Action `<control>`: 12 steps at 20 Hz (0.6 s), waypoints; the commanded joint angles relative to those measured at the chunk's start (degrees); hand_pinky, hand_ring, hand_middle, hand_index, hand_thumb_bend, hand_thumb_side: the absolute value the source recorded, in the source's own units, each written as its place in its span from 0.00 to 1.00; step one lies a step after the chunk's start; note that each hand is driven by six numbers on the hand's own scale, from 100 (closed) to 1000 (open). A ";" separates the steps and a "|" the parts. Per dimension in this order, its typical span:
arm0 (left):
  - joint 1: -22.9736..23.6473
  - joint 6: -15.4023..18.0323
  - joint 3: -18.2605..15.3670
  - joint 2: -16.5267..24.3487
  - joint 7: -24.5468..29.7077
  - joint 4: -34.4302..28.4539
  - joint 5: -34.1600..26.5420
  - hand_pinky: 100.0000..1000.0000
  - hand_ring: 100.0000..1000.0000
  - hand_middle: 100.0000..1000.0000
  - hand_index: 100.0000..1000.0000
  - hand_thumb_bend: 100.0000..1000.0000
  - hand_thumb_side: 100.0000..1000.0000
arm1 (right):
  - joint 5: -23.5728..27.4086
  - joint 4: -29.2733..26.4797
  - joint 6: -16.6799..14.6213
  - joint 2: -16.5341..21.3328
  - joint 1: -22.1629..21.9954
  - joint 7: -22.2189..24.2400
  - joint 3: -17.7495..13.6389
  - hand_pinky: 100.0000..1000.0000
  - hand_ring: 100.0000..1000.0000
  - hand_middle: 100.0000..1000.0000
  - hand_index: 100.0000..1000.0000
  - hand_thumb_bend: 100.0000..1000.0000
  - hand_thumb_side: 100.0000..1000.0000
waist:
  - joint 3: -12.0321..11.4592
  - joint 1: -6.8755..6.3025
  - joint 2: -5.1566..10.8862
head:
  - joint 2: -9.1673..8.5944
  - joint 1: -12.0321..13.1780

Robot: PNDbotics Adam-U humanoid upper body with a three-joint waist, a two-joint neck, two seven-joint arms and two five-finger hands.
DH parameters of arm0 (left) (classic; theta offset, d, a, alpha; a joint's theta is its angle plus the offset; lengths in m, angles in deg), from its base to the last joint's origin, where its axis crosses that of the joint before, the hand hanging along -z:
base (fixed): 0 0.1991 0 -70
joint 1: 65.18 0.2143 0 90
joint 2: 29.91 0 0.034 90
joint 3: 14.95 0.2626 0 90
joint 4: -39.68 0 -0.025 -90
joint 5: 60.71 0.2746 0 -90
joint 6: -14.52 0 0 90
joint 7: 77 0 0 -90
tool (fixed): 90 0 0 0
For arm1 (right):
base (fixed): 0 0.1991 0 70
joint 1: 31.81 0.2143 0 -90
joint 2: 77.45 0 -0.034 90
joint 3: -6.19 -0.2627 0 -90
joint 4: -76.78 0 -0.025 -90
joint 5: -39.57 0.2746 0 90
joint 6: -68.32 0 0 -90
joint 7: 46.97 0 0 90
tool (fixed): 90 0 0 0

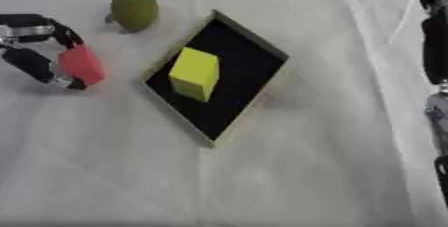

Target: Pick up objects on the table and place them in the box.

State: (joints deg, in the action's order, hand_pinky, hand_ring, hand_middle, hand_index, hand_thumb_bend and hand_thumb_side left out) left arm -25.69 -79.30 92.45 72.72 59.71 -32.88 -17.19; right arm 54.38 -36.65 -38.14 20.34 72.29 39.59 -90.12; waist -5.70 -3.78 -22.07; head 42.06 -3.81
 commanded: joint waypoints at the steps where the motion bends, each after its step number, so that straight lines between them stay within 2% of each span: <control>1: -1.11 0.39 -0.25 0.81 -0.10 -0.07 0.69 0.97 0.83 0.64 0.83 0.45 0.38 | 0.57 -1.16 0.19 0.54 0.43 -0.09 -0.29 0.83 0.87 0.67 0.75 0.00 0.63 | -0.03 0.05 1.26 | -0.29 0.28; 6: -1.15 -0.04 -0.13 0.72 -0.68 -0.44 0.18 0.95 0.79 0.58 0.79 0.29 0.38 | 0.55 -1.16 0.24 0.53 0.37 -0.05 -0.32 0.83 0.87 0.67 0.75 0.00 0.63 | -0.11 0.10 1.29 | -0.16 0.39; 7: -1.14 -0.17 -0.07 0.75 -0.76 -0.64 -0.05 0.94 0.78 0.56 0.77 0.23 0.36 | 0.54 -1.16 0.28 0.52 0.36 -0.03 -0.33 0.83 0.87 0.67 0.75 0.00 0.63 | -0.12 0.09 1.30 | -0.15 0.38; 12: -1.07 -1.21 -0.09 0.91 -1.33 -2.22 -1.76 0.91 0.73 0.51 0.71 0.10 0.35 | 0.46 -1.16 0.46 0.43 0.25 -0.04 -0.41 0.83 0.87 0.67 0.75 0.00 0.63 | -0.12 0.06 1.30 | -0.12 0.31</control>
State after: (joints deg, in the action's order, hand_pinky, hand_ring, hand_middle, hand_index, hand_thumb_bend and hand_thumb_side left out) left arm -25.69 -80.19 92.78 72.28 58.57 -33.94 -18.46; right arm 54.49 -36.65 -37.93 20.04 72.28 39.64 -90.12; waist -5.75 -3.78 -22.07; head 42.06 -3.60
